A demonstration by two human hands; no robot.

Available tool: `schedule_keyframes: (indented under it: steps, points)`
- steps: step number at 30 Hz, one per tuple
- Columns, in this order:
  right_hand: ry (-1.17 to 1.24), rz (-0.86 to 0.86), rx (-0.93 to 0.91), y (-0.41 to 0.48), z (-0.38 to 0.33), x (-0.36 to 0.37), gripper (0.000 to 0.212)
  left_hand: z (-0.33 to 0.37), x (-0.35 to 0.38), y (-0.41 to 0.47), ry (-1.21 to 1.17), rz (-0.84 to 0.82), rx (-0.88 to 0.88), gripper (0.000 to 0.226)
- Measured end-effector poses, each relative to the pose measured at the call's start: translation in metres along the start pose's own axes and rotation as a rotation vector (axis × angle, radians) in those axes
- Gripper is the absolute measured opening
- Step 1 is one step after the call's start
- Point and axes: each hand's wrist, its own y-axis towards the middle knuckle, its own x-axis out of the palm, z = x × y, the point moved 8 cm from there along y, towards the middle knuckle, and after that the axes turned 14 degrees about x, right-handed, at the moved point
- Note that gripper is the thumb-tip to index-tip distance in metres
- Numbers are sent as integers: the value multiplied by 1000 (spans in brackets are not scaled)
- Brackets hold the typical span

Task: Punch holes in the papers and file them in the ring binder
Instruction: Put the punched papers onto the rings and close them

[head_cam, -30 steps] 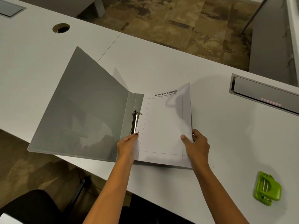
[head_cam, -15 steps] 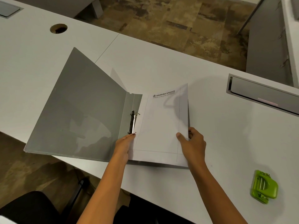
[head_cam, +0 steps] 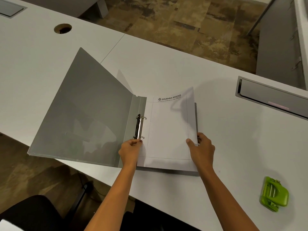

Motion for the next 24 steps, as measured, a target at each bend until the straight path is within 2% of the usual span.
schedule_keyframes:
  steps: [5, 10, 13, 15, 17, 20, 24]
  points:
    - [15, 0, 77, 18, 20, 9, 44, 7, -17, 0, 60, 91, 92, 12]
    - [34, -25, 80, 32, 31, 16, 42, 18, -23, -1, 106, 115, 241, 15]
    - [-20, 19, 98, 36, 38, 19, 42, 17, -23, 3, 139, 117, 303, 15]
    - [-110, 121, 48, 32, 35, 18, 41, 20, -24, 5, 171, 117, 352, 18]
    - [-127, 192, -98, 20, 22, 22, 36, 26, -23, 6, 197, 104, 411, 20]
    - [28, 73, -263, 0, 4, 44, 24, 32, -21, 7, 208, 78, 483, 22]
    - [68, -126, -306, -21, -11, 89, 15, 32, -19, 10, 164, 16, 546, 20]
